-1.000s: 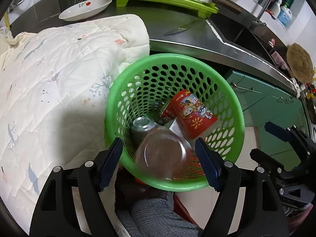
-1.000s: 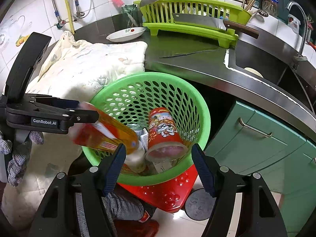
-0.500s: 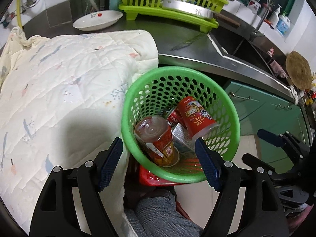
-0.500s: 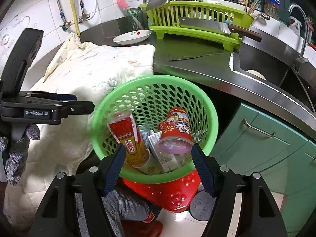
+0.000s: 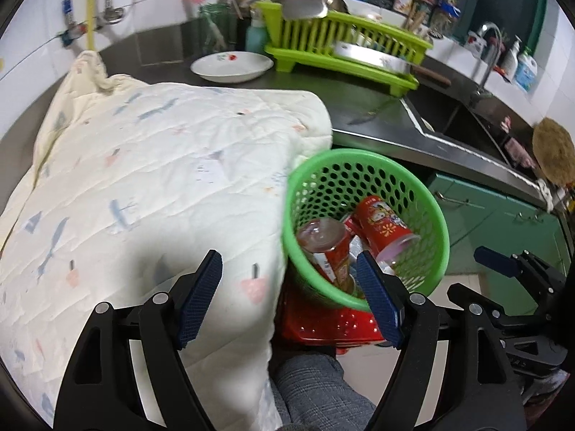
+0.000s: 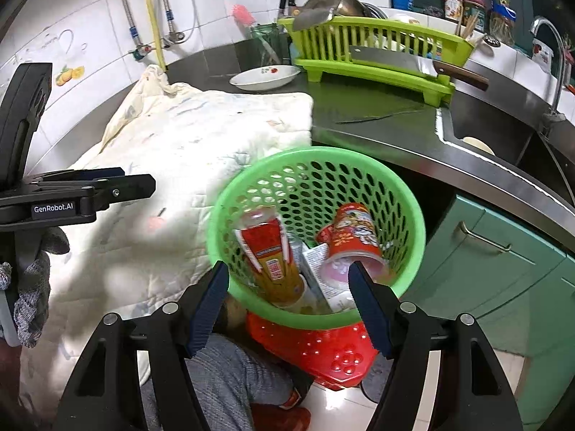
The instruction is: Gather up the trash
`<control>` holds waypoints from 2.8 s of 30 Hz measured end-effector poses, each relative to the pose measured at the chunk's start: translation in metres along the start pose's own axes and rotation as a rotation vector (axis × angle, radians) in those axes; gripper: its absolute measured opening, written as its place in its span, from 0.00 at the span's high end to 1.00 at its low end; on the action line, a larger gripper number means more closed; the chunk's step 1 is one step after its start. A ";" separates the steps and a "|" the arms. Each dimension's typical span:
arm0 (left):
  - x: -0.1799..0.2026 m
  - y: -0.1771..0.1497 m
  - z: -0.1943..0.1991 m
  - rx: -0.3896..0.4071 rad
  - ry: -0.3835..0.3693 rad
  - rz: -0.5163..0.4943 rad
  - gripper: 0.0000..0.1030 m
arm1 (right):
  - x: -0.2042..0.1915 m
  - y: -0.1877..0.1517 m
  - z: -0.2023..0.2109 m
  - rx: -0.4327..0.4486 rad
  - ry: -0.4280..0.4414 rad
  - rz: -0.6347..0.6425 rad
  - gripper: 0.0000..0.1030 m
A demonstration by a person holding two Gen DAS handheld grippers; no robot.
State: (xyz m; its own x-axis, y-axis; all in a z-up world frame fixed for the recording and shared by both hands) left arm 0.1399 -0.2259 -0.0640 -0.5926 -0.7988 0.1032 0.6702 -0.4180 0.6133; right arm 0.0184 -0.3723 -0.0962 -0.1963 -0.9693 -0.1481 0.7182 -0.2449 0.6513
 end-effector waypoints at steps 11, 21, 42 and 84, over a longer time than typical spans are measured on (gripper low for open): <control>-0.031 -0.014 0.050 0.109 0.062 0.054 0.16 | -0.038 0.006 0.017 0.054 0.010 0.026 0.30; -0.060 -0.035 0.078 0.177 0.107 0.124 0.07 | -0.059 0.007 0.027 0.083 0.003 0.018 0.24; -0.085 -0.065 0.129 0.312 0.258 0.152 0.05 | -0.093 0.007 0.055 0.163 -0.028 0.054 0.16; -0.092 -0.070 0.131 0.313 0.311 0.171 0.05 | -0.107 0.005 0.060 0.196 -0.056 0.071 0.13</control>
State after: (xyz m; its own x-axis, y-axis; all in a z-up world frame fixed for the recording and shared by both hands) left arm 0.0890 -0.0665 -0.0133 -0.2913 -0.9565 0.0128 0.5514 -0.1570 0.8193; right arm 0.0024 -0.2689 -0.0323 -0.1904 -0.9800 -0.0585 0.5889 -0.1617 0.7919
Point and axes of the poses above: each gripper's, at about its wrist camera, not at the fingertips, and z roughly against the way its jaws point, x to its right, y to its top, the point moved 6 cm from there along -z, roughly the way its jaws point
